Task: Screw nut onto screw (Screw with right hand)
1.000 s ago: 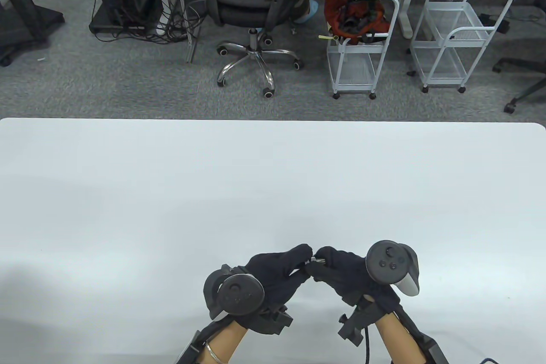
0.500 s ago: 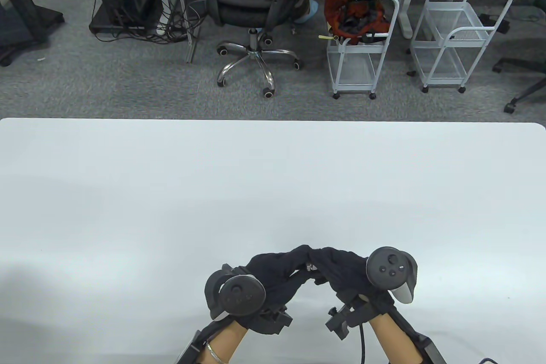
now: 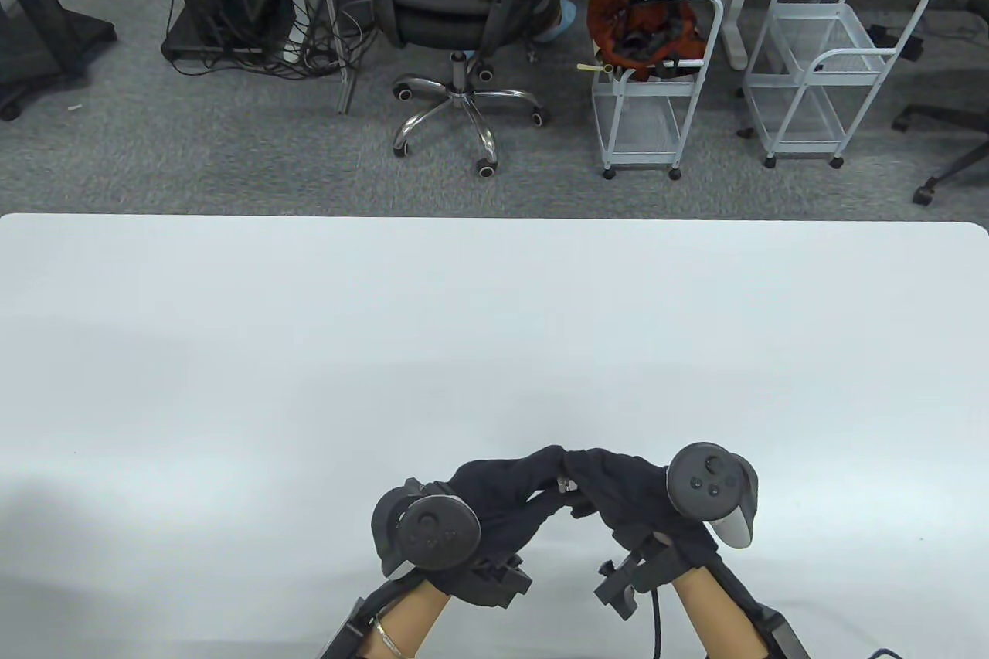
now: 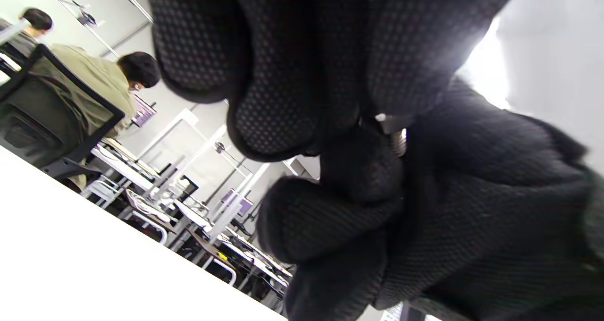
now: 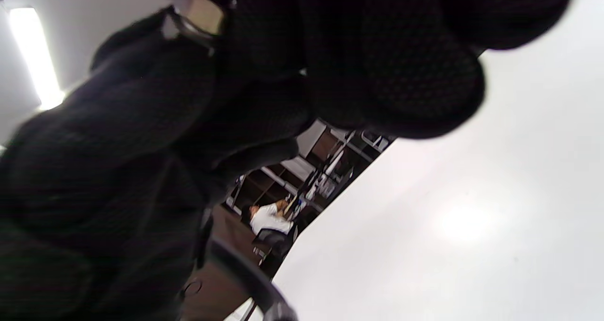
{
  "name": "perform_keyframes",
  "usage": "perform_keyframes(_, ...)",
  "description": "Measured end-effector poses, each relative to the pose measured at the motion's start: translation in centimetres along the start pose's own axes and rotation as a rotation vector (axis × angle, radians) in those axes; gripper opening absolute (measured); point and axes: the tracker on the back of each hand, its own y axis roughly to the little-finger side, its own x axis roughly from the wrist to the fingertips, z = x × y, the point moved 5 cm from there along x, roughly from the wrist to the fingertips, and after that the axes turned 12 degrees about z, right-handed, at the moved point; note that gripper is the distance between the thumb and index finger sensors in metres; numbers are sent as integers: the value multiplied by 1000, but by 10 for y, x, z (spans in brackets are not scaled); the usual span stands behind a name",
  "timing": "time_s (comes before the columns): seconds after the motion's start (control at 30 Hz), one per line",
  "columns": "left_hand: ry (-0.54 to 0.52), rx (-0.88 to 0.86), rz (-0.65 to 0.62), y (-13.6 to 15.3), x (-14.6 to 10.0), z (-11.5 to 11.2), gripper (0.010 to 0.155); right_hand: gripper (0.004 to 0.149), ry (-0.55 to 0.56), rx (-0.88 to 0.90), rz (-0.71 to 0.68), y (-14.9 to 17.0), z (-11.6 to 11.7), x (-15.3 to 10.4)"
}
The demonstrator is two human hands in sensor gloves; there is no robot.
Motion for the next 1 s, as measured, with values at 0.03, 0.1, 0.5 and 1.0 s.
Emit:
perform_keyframes(0.03,-11,7,1,0,0,1,42,52,-35,-3,-4,-1,3,1)
perform_keyframes(0.1,-20,20,1,-1,-1,2,41,50,-49,-37,8,-1,5,1)
perform_keyframes(0.5,-11,11,-6,-1,-1,1,42,50,-43,-45,-9,1,3,2)
perform_keyframes(1.0,4,-2,-36,-7,-2,-1,42,49,140,34,30,4,-6,-2)
